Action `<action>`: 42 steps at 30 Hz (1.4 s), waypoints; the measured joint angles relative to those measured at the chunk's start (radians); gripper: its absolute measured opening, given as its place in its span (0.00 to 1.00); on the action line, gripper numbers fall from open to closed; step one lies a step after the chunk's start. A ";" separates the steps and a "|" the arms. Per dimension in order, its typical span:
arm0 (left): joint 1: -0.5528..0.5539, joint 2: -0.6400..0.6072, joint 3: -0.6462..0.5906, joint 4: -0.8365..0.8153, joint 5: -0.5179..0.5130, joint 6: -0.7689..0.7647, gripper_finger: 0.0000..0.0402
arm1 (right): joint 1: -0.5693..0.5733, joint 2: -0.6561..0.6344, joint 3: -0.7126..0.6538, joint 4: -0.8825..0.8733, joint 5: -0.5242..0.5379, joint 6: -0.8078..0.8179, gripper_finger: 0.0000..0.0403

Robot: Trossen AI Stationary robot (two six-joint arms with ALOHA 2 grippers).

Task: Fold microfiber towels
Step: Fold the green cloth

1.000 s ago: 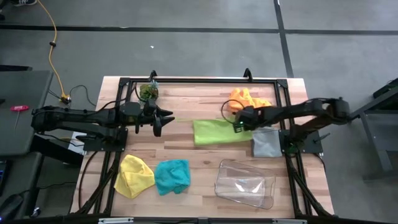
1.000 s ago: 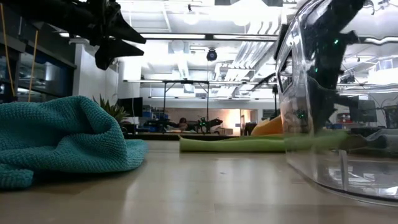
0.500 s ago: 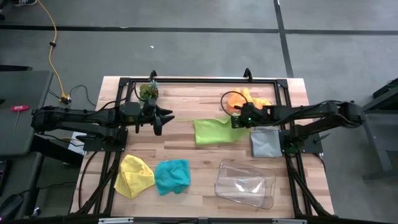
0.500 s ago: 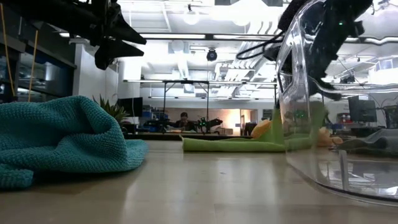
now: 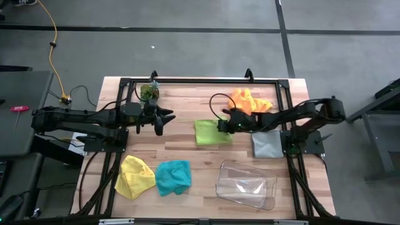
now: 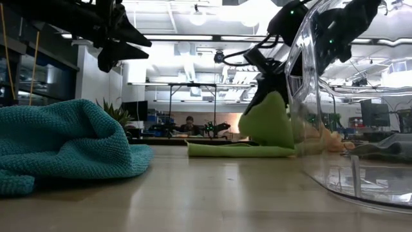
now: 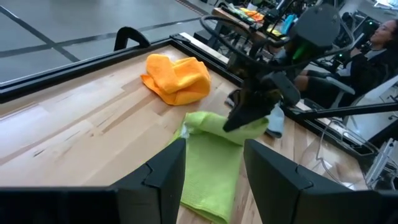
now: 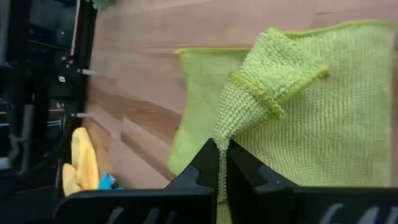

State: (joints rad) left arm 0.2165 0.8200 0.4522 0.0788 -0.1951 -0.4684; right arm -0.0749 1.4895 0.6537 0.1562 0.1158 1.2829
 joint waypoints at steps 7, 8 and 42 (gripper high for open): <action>0.000 0.053 0.001 -0.090 -0.051 0.041 0.38 | 0.005 0.037 0.000 0.088 -0.003 0.019 0.00; -0.001 0.079 0.001 -0.093 -0.049 0.065 0.37 | 0.005 0.037 0.000 0.088 -0.003 0.019 0.00; -0.046 0.999 0.320 0.104 0.108 0.289 0.00 | 0.005 0.037 0.071 0.042 0.014 0.026 0.00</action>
State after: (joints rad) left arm 0.1703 1.8194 0.7723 0.1830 -0.0868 -0.1791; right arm -0.0700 1.5261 0.7242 0.1986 0.1299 1.3089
